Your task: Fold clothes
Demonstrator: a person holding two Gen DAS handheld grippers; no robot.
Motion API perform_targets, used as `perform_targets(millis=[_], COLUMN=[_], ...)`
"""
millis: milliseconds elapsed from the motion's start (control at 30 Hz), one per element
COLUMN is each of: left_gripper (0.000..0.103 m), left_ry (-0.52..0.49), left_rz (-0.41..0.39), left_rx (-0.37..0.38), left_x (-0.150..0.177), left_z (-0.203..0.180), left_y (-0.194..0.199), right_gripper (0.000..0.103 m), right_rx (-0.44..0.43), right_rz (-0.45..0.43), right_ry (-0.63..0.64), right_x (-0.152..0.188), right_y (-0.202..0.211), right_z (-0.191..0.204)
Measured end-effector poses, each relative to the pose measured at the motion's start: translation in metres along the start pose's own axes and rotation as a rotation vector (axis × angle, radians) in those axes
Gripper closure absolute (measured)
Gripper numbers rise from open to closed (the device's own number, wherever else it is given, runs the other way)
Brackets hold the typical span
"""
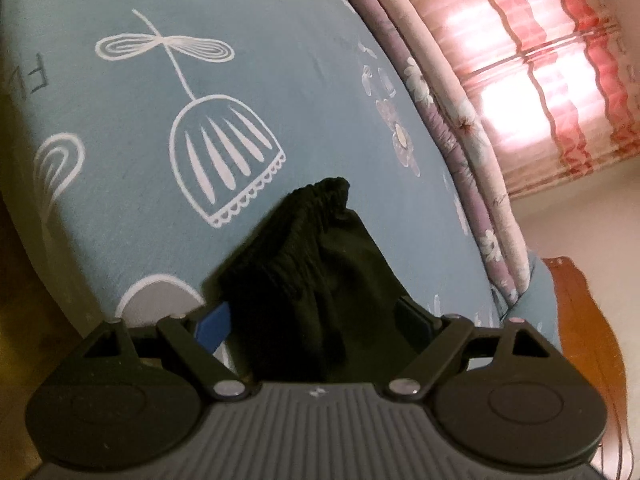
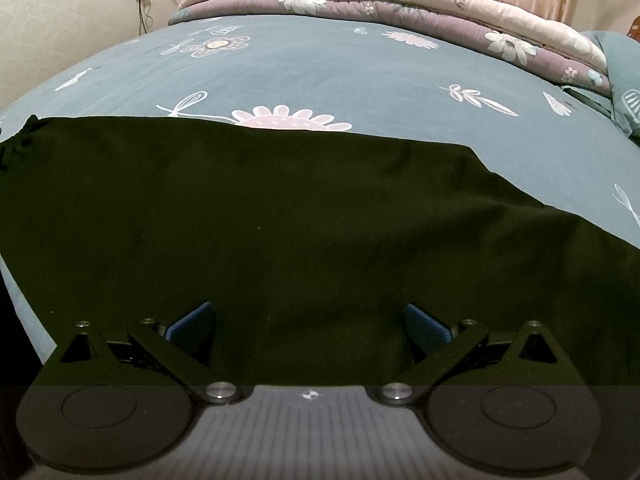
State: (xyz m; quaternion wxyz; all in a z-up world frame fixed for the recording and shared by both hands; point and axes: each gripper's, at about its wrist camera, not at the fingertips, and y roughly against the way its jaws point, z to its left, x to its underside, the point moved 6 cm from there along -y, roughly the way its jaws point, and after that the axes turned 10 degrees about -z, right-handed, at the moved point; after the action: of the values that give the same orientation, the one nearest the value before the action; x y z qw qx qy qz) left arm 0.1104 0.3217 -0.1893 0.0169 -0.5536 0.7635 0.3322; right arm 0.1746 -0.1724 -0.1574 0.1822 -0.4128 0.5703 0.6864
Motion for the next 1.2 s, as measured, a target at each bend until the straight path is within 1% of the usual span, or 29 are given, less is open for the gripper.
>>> perform_targets(millis=[167,300,367,467,567,733,833,900,1000,1033,1067,1100,1133,1167,1200], left_gripper=[0.017,0.018,0.017,0.017,0.017,0.018,0.021,0.022,0.029,0.036,0.046,0.052,0.062,0.069,0.069], left_ry=[0.042,0.089,0.096,0.105,0.094,0.022,0.026,0.010,-0.024,-0.023,-0.019,-0.004,0.014,0.025,0.030], left_rz=[-0.021,-0.052,-0.069,-0.100,-0.118,-0.064,-0.066,-0.062,-0.051,-0.053,-0.054,-0.053,-0.049,-0.044,-0.040], left_rx=[0.076,0.104,0.118,0.119,0.123,0.134,0.107,0.089,0.081,0.080,0.076,0.067,0.054,0.044,0.035], left_x=[0.012,0.006,0.002,-0.003,-0.002,0.009,0.003,0.000,0.000,0.001,0.000,0.000,-0.002,-0.003,-0.003], left_z=[0.009,0.014,0.016,0.016,0.015,0.010,0.008,0.006,0.006,0.009,0.013,0.017,0.021,0.024,0.026], left_y=[0.012,0.005,-0.001,-0.003,0.000,0.001,-0.005,-0.007,-0.007,-0.005,-0.004,-0.003,-0.002,-0.002,-0.002], right_gripper=[0.000,0.000,0.000,0.000,0.000,0.000,0.000,0.000,0.000,0.000,0.000,0.000,0.000,0.000,0.000], right_rx=[0.000,0.003,0.003,0.003,0.003,0.003,0.005,0.007,0.007,0.008,0.008,0.009,0.009,0.009,0.009], right_rz=[-0.001,-0.001,-0.002,-0.005,-0.004,-0.004,-0.003,-0.003,-0.004,-0.005,-0.004,-0.003,-0.003,-0.003,-0.002], right_ry=[0.004,0.002,0.002,0.003,0.004,0.005,0.007,0.007,0.009,0.009,0.010,0.010,0.010,0.010,0.010], right_x=[0.000,-0.001,-0.001,0.000,-0.001,-0.001,-0.001,-0.001,-0.001,-0.001,-0.001,-0.001,-0.001,-0.001,-0.001], right_y=[-0.001,-0.002,-0.002,-0.002,-0.003,-0.003,-0.003,-0.003,-0.003,-0.003,-0.003,-0.003,-0.003,-0.003,-0.003], right_z=[0.000,0.000,0.000,0.000,0.000,0.000,0.001,0.001,0.002,0.002,0.002,0.002,0.002,0.002,0.002])
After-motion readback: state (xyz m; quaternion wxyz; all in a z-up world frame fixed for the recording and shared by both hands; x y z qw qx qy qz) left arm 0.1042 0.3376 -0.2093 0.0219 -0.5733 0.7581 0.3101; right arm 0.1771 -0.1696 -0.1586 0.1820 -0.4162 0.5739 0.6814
